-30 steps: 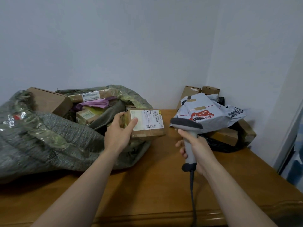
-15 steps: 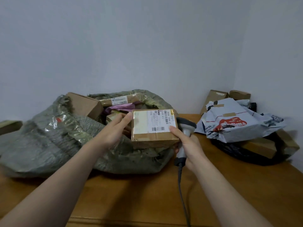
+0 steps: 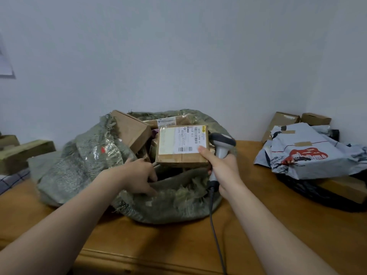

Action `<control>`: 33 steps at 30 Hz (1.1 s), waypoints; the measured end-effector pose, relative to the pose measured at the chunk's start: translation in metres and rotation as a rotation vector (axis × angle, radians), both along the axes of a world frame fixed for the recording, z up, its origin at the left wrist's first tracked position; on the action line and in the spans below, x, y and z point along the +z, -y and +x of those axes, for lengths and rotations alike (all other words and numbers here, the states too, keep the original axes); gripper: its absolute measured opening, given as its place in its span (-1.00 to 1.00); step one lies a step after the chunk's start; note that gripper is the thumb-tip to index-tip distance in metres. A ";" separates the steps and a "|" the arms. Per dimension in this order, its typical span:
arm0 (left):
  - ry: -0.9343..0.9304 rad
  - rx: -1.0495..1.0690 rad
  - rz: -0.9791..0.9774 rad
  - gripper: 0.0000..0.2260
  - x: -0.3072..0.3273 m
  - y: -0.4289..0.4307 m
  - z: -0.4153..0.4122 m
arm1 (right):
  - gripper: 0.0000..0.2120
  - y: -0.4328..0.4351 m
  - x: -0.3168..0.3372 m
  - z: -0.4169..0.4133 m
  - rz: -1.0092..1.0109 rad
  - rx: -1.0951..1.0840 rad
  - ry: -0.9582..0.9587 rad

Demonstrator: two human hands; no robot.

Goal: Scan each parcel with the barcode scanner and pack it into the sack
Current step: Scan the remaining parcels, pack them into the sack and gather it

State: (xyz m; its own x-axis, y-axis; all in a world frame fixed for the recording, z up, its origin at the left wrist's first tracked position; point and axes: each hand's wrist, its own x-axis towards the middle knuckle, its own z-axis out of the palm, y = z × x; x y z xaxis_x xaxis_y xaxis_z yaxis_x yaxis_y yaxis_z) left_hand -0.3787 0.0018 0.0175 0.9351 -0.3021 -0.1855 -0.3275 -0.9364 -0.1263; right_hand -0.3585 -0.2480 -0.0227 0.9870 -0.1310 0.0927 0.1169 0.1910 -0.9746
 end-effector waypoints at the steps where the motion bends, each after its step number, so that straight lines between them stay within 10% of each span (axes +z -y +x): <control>1: -0.024 -0.025 -0.051 -0.72 0.002 -0.003 -0.002 | -0.23 -0.005 -0.002 0.002 -0.040 0.006 0.007; 13: 0.038 -0.153 -0.458 -0.88 0.033 -0.030 -0.009 | -0.18 -0.024 -0.012 0.016 -0.377 0.127 0.059; 20: 0.255 -0.138 -0.457 -0.90 0.037 -0.029 -0.007 | -0.60 -0.021 0.008 0.011 -0.435 0.238 0.058; 33: 0.207 -0.227 -0.501 -0.90 0.023 -0.013 -0.002 | -0.53 -0.040 -0.016 0.024 -0.485 0.313 -0.083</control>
State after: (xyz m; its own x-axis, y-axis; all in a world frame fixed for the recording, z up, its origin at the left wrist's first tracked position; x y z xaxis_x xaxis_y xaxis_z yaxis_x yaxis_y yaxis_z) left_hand -0.3811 0.0152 0.0405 0.8381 -0.5029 0.2114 -0.5428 -0.8077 0.2304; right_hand -0.3344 -0.2078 -0.0386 0.9786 0.2057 -0.0103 0.0459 -0.2665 -0.9627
